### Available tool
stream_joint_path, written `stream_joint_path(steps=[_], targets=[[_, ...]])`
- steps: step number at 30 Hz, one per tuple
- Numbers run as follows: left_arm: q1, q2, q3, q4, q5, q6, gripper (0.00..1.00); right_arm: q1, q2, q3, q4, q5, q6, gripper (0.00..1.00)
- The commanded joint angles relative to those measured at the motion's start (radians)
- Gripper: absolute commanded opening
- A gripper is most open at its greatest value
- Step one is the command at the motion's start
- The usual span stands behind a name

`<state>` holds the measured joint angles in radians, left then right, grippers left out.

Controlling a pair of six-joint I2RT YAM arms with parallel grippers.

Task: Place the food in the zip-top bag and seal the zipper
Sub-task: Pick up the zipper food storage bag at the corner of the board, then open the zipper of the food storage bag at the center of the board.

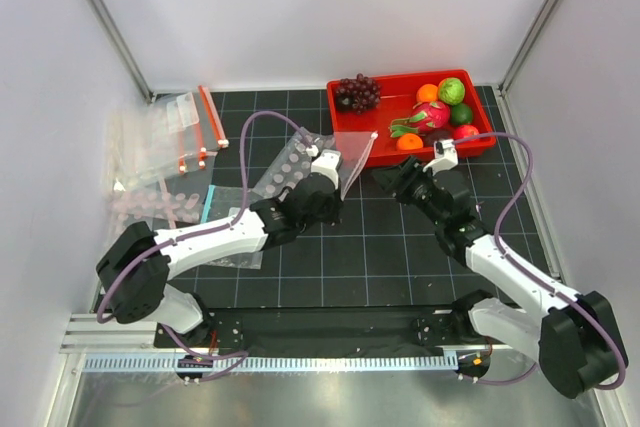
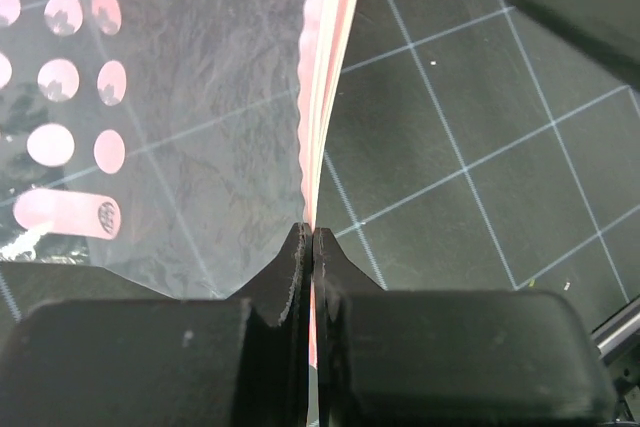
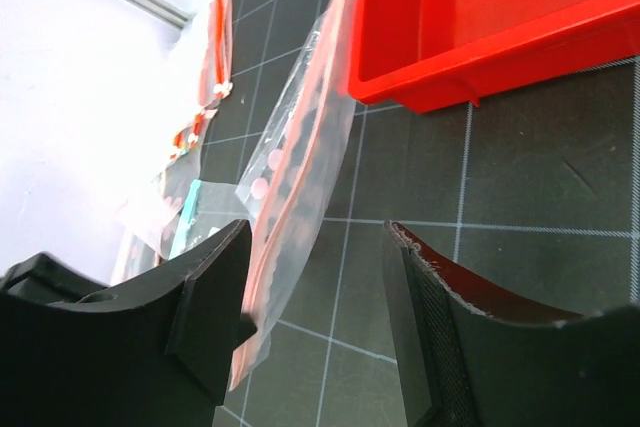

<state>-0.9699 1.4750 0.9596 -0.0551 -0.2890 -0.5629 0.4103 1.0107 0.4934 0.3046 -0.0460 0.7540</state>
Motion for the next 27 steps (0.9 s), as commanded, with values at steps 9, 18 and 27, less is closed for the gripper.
stream_joint_path(steps=[9, 18, 27], targets=[[-0.036, 0.021, 0.06, 0.051, -0.025, 0.026, 0.02, 0.001, 0.078, 0.037, 0.01, 0.031, -0.027, 0.59], [-0.05, 0.039, 0.071, 0.049, -0.019, 0.028, 0.02, 0.001, 0.052, 0.024, 0.03, 0.028, -0.031, 0.59], [-0.064, 0.044, 0.076, 0.051, -0.018, 0.032, 0.02, 0.001, 0.085, 0.03, 0.045, 0.009, -0.028, 0.58]])
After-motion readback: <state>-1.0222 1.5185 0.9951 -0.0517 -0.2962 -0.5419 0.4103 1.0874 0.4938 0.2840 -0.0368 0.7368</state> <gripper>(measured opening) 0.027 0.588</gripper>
